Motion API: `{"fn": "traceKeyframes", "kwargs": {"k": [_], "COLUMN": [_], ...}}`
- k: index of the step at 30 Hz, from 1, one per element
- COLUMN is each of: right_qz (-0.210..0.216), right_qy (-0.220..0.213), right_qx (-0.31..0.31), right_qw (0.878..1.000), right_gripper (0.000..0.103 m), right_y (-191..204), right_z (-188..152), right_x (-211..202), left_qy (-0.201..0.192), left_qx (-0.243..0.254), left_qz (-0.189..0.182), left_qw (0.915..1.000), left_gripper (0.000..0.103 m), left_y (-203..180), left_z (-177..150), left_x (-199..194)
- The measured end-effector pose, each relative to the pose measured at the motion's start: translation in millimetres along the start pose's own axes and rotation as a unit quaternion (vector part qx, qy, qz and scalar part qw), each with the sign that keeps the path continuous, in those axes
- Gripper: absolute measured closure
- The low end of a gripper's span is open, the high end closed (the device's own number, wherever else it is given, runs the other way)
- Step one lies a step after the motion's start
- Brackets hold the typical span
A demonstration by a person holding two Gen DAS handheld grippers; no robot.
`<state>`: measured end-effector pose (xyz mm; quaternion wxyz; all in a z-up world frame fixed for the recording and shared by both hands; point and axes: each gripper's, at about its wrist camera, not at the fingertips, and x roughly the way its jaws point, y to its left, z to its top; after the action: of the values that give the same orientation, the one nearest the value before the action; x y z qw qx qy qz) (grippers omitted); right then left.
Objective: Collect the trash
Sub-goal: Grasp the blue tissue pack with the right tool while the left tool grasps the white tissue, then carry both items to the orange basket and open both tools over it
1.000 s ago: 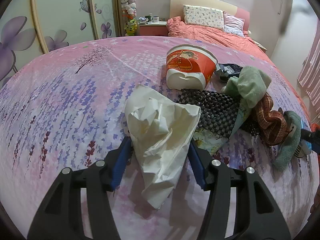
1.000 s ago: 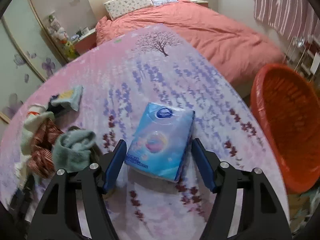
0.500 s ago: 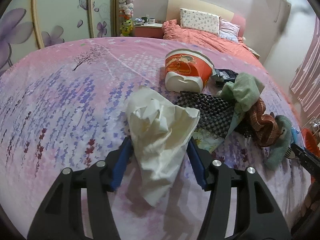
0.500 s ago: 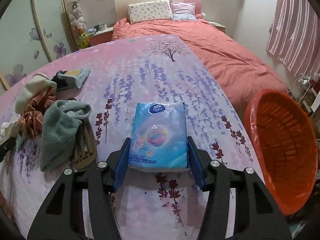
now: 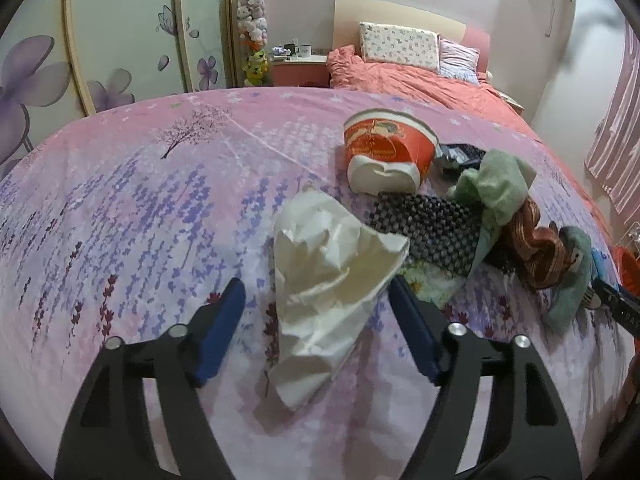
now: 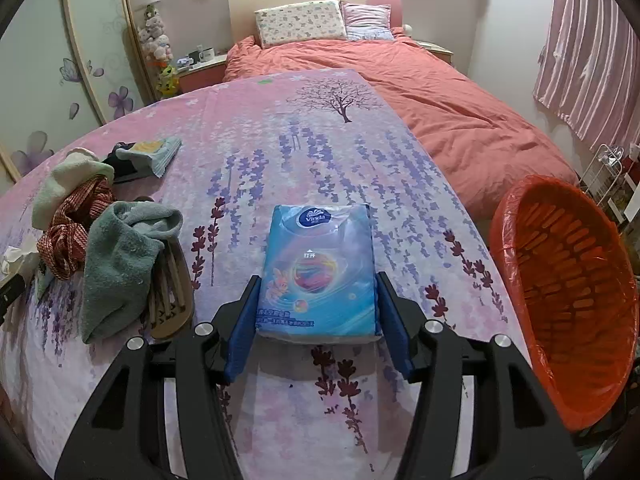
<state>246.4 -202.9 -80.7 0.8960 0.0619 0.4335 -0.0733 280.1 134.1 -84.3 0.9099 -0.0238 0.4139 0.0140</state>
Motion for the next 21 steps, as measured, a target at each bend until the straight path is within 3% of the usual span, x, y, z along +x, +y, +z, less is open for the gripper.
{"fn": "traceKeyframes", "kwargs": {"k": [10, 14, 16, 21], "right_qz": [0.000, 0.002, 0.002, 0.030], "right_qy": [0.000, 0.000, -0.003, -0.009], "right_qx": [-0.001, 0.000, 0.006, 0.025], "right_qw": [1.000, 1.000, 1.000, 0.999], "right_gripper": [0.044, 0.045, 0.050, 0.053], "right_y": [1, 2, 0, -8], "right_z": [0, 1, 0, -5], "right_x": [1, 1, -1, -5], "left_qy": [0.016, 0.020, 0.005, -0.006], "left_qx": [-0.003, -0.012, -0.005, 0.017], "left_qz": [0.007, -0.008, -0.011, -0.012], "left_qw": [0.9998, 0.9997, 0.9999, 0.9998], "left_gripper": [0.028, 0.043, 0.053, 0.058], "left_y": [3, 7, 7, 7], "left_z": [12, 15, 17, 14], "left_x": [18, 22, 18, 8]}}
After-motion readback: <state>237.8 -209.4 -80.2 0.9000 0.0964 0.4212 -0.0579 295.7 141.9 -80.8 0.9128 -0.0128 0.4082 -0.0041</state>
